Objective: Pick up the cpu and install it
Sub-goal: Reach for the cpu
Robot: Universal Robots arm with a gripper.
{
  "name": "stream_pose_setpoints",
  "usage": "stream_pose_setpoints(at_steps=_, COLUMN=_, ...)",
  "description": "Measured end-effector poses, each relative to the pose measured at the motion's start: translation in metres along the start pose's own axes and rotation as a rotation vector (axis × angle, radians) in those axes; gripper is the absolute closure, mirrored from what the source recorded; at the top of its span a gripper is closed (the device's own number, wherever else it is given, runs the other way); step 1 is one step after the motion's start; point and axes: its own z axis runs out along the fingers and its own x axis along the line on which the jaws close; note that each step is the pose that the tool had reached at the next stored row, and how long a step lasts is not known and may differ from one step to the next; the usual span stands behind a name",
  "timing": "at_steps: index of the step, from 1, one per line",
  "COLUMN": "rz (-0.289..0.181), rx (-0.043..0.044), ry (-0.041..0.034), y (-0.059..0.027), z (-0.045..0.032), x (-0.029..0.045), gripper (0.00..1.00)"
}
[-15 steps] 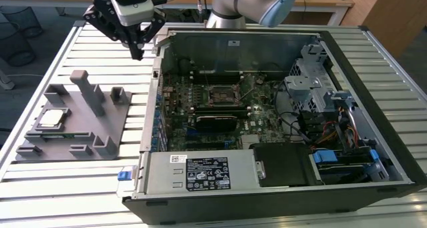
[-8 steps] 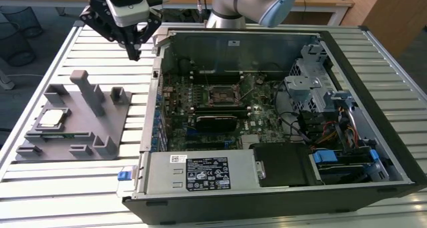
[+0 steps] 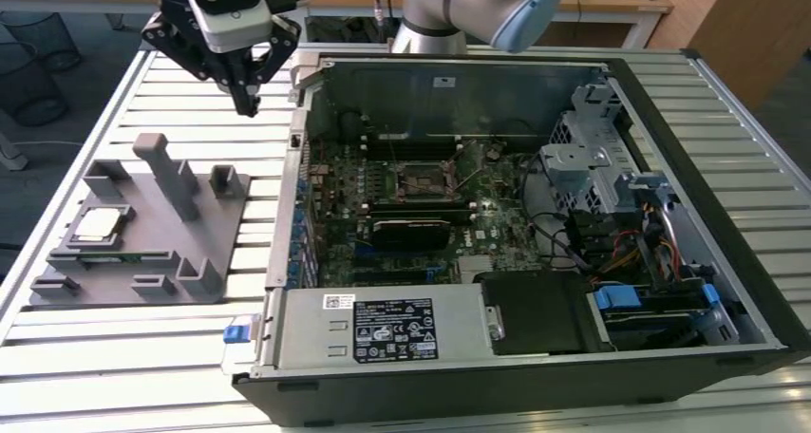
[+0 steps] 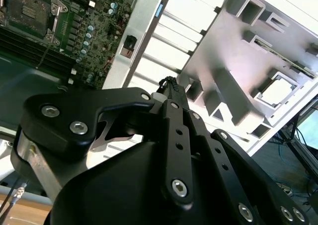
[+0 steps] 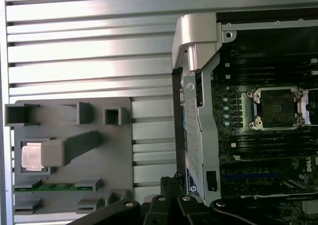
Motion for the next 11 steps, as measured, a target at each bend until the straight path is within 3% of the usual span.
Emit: stream_pose_setpoints(at_steps=11, rz=0.0, rx=0.0001, ry=0.0013, y=-0.0009, z=0.0018, x=0.0115, gripper=0.89)
